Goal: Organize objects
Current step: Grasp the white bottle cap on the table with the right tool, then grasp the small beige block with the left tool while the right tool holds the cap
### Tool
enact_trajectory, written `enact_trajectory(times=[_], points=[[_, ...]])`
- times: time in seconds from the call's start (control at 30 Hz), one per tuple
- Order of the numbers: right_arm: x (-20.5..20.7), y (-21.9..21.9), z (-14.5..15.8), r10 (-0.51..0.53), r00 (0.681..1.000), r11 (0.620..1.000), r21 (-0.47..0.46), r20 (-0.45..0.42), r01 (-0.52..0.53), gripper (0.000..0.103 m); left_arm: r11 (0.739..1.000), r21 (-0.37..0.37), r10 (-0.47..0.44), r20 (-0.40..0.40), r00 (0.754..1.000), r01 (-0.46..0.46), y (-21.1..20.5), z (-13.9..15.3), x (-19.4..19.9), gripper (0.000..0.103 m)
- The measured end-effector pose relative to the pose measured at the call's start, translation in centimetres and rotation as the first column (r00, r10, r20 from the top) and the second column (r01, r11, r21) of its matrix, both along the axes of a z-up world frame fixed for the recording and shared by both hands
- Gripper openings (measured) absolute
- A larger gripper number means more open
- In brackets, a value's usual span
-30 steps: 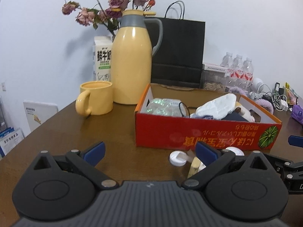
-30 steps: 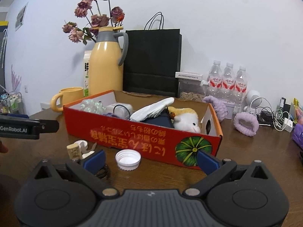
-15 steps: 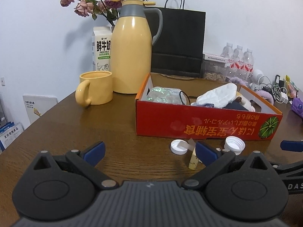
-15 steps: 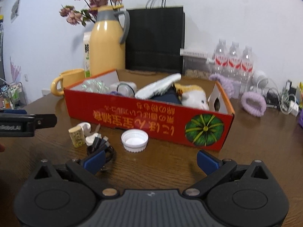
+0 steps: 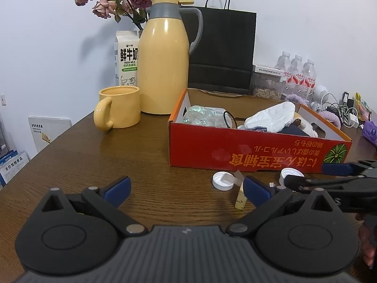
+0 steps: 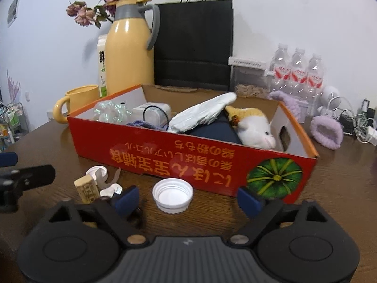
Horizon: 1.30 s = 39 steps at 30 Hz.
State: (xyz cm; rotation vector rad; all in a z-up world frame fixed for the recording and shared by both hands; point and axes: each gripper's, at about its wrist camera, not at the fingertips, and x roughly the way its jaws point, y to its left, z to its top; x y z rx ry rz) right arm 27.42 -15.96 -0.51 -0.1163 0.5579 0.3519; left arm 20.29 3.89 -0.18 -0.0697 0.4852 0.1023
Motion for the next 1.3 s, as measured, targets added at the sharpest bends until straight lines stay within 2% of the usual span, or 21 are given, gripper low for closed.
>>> enact_trajectory(times=[0.07, 0.13, 0.17, 0.3, 0.7, 0.8, 0.93, 1.3], points=[[0.7, 0.4, -0.2, 0.015, 0.999, 1.0, 0.007, -0.029, -0.015, 0.07, 1.0, 0.0, 0.001, -0.003, 1.0, -0.001, 0.0, 0.0, 0.1, 0.103], [1.3, 0.6, -0.4, 0.022, 0.998, 1.0, 0.014, -0.06, -0.021, 0.042, 1.0, -0.001, 0.002, -0.007, 1.0, -0.002, 0.0, -0.1, 0.1, 0.103], [1.5, 0.7, -0.6, 0.029, 0.997, 0.999, 0.02, -0.078, -0.028, 0.04, 1.0, -0.002, 0.002, -0.008, 1.0, -0.002, 0.0, -0.1, 0.1, 0.103], [1.0, 0.4, -0.5, 0.041, 0.997, 0.998, 0.052, -0.063, -0.037, 0.039, 1.0, -0.004, 0.003, -0.013, 1.0, -0.003, 0.0, -0.2, 0.1, 0.103], [-3.0, -1.6, 1.6, 0.02, 0.992, 0.997, 0.077, 0.128, -0.03, 0.039, 1.0, -0.022, -0.006, -0.018, 1.0, 0.005, 0.2, -0.3, 0.4, 0.103], [-3.8, -2.5, 1.8, 0.011, 0.99, 0.996, 0.089, 0.138, -0.023, 0.039, 0.999, -0.032, -0.037, -0.008, 0.999, 0.036, 0.1, -0.2, 0.2, 0.103], [-4.9, -3.6, 1.9, 0.003, 0.988, 0.995, 0.095, 0.151, -0.018, 0.039, 0.998, -0.01, -0.066, -0.002, 0.998, 0.066, -0.7, -0.4, 0.2, 0.103], [-5.7, -3.8, 2.0, 0.005, 0.986, 0.996, 0.09, 0.166, -0.021, 0.039, 0.994, 0.005, -0.109, -0.047, 0.993, 0.109, -2.5, -1.0, 2.1, 0.102]])
